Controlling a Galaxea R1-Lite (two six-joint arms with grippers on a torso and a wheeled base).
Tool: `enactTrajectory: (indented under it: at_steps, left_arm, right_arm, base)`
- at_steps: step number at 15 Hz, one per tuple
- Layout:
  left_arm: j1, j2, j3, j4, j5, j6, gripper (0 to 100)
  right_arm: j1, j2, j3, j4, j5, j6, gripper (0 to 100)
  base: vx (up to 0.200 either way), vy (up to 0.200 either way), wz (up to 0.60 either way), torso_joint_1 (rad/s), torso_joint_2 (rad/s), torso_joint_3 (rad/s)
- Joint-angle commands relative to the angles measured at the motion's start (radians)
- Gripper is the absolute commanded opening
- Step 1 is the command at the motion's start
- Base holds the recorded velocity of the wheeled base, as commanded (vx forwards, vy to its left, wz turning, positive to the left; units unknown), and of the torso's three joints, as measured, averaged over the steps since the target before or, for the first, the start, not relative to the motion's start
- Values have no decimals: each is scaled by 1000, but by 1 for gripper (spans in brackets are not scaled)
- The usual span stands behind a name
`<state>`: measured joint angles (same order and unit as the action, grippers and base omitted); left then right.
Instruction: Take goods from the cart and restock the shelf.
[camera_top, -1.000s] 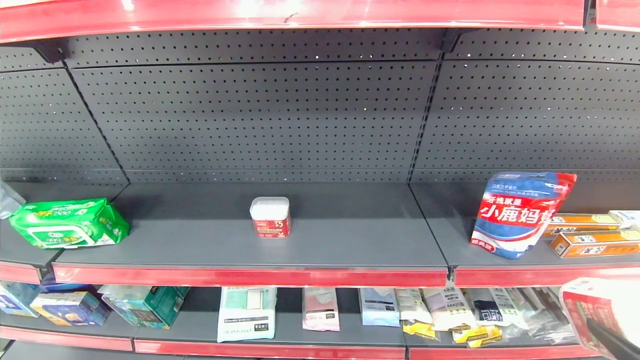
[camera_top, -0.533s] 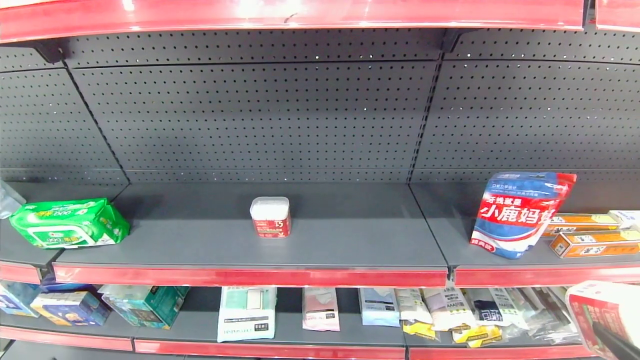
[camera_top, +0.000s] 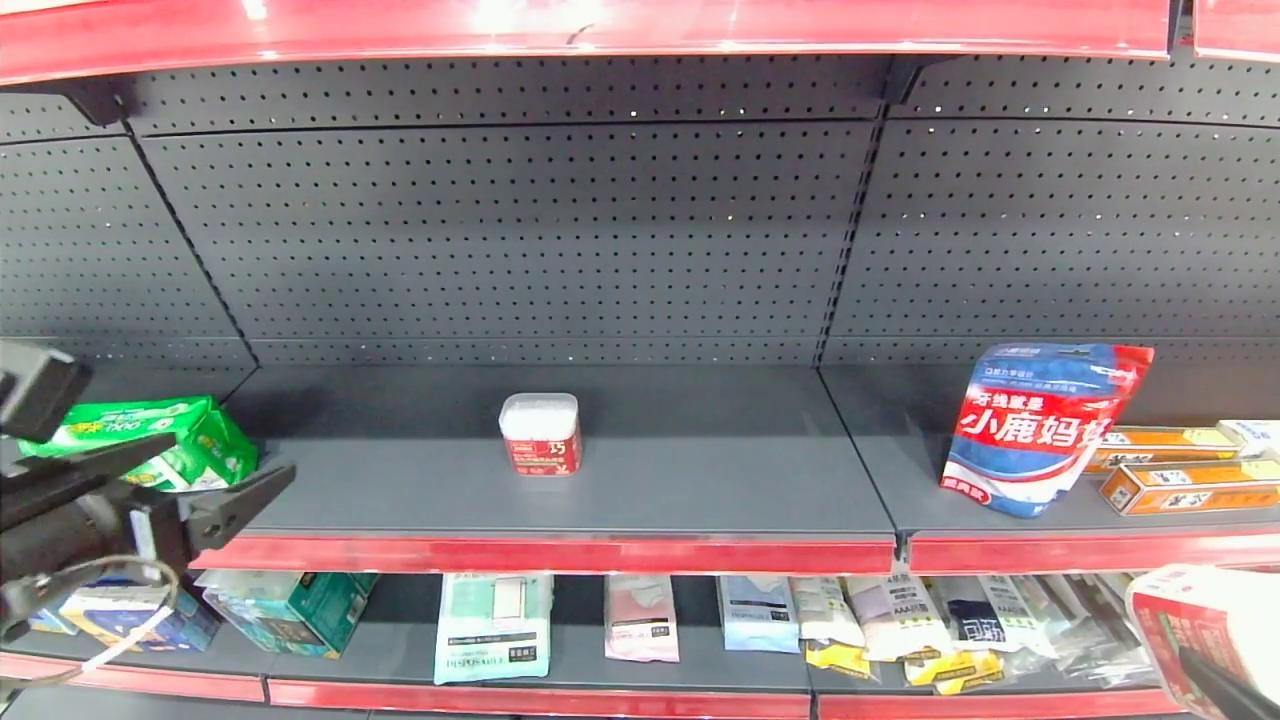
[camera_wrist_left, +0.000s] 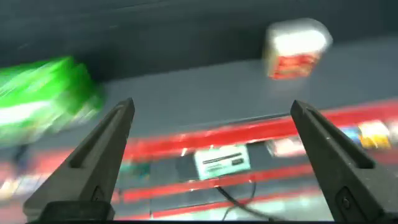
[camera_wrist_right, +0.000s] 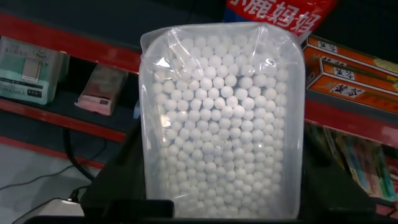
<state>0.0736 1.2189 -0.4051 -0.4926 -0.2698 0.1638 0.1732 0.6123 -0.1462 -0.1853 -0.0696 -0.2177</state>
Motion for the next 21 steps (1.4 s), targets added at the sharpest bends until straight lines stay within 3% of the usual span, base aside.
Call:
enactTrajectory:
  at_steps: [1,2,3,4,5,7,10,12,21]
  left_arm:
    - [48,386,-184,-57,-258,132,100]
    - [48,452,-228,-57,-309,168,100]
    - [48,479,-247,-57,-339,183,100]
    - [48,557,-290,-57,-425,223,100]
    - [48,620,-319,-57,-467,267,100]
    - [25,679,-337,-55,-522,304,100]
    - [-21,771,-402,-60,-562,313,100]
    - [-32,844,-480,-57,-588,353,100]
    - [-86,1008,-659,-58,-646,388,100]
  right_arm:
    - [0,18,-4,0,-1,-2,0]
    - [0,24,-6,0,-3,-12,0]
    - [0,29,-6,0,-4,-22,0]
    - [0,35,-7,0,-12,-42,0]
    - [0,35,-7,0,-16,-51,0]
    - [-1,33,-4,0,-18,-60,0]
    - [-1,33,-3,0,-42,-60,0]
    - [-1,32,4,0,-45,-68,0]
    - [-1,20,27,1,-76,-74,0]
  base:
    - [0,0,0,0,0,0]
    - [0,0,0,0,0,0]
    - [0,0,0,0,0,0]
    - [0,0,0,0,0,0]
    - [0,0,0,0,0,0]
    - [0,0,0,0,0,0]
    - [0,0,0,0,0,0]
    - [0,0,0,0,0,0]
    - [0,0,0,0,0,0]
